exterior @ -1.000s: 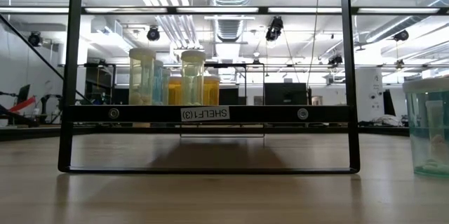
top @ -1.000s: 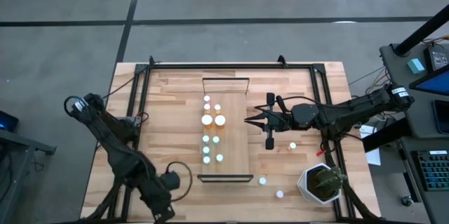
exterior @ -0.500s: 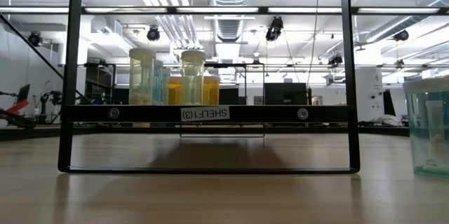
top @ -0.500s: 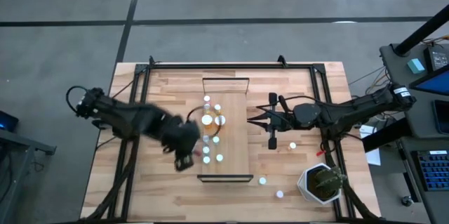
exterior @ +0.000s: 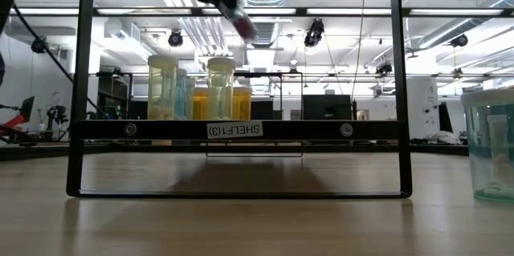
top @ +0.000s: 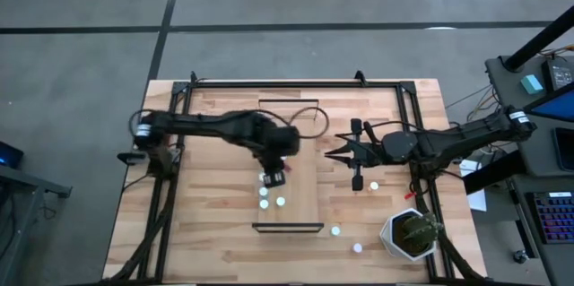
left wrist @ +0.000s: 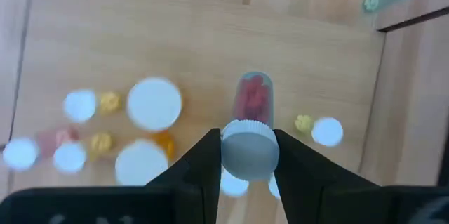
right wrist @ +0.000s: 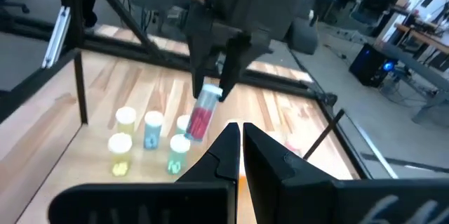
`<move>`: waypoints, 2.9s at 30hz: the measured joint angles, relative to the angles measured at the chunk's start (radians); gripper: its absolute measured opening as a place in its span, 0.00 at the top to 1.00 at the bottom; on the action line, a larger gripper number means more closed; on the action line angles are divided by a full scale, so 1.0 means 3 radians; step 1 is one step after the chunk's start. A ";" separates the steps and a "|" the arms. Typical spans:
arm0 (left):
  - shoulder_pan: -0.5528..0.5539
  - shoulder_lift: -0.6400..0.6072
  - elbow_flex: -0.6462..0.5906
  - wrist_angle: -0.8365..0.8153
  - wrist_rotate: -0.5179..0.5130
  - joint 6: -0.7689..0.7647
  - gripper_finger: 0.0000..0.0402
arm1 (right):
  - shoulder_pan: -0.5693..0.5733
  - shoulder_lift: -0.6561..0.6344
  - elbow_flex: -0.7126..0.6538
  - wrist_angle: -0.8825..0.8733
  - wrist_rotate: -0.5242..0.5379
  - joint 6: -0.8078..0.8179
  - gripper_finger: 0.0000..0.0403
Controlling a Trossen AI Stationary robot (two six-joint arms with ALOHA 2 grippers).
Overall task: Pick and place medicine bottles onto shelf by color
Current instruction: Put the blue pill bottle aligned with the other blue pill bottle on the shelf
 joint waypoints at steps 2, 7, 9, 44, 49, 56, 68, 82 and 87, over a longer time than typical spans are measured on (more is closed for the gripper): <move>-0.0005 0.0172 0.0099 -0.0006 0.0003 0.0111 0.78 | 0.0003 -0.0047 -0.0001 -0.0065 -0.0001 0.0016 0.98; -0.0014 0.0462 0.0249 0.0003 0.0006 0.0261 0.78 | 0.0003 -0.0110 -0.0031 -0.0117 0.0000 0.0066 0.98; -0.0011 0.0518 0.0253 0.0001 -0.0060 0.0285 0.78 | 0.0003 -0.0106 -0.0037 -0.0118 -0.0001 0.0067 0.98; -0.0170 0.0759 0.0041 0.0210 -0.0211 0.0270 0.78 | 0.0002 -0.0103 -0.0038 -0.0119 0.0000 0.0065 0.98; -0.0200 0.0768 0.0008 0.0383 -0.0198 0.0292 0.78 | 0.0002 -0.0103 -0.0038 -0.0127 0.0000 0.0065 0.98; -0.0197 0.0766 -0.0039 0.0530 -0.0207 0.0317 0.78 | 0.0002 -0.0103 -0.0038 -0.0137 0.0001 0.0064 0.98; -0.0191 0.0768 -0.0107 0.0338 -0.0214 0.0408 0.78 | 0.0002 -0.0101 -0.0038 -0.0141 0.0001 0.0065 0.98; -0.0184 0.0768 -0.0113 0.0321 -0.0553 0.0537 0.78 | 0.0002 -0.0101 -0.0038 -0.0140 0.0001 0.0064 0.98; -0.0184 0.0768 -0.0113 0.0323 -0.0567 0.0567 0.78 | 0.0002 -0.0101 -0.0038 -0.0140 0.0001 0.0064 0.98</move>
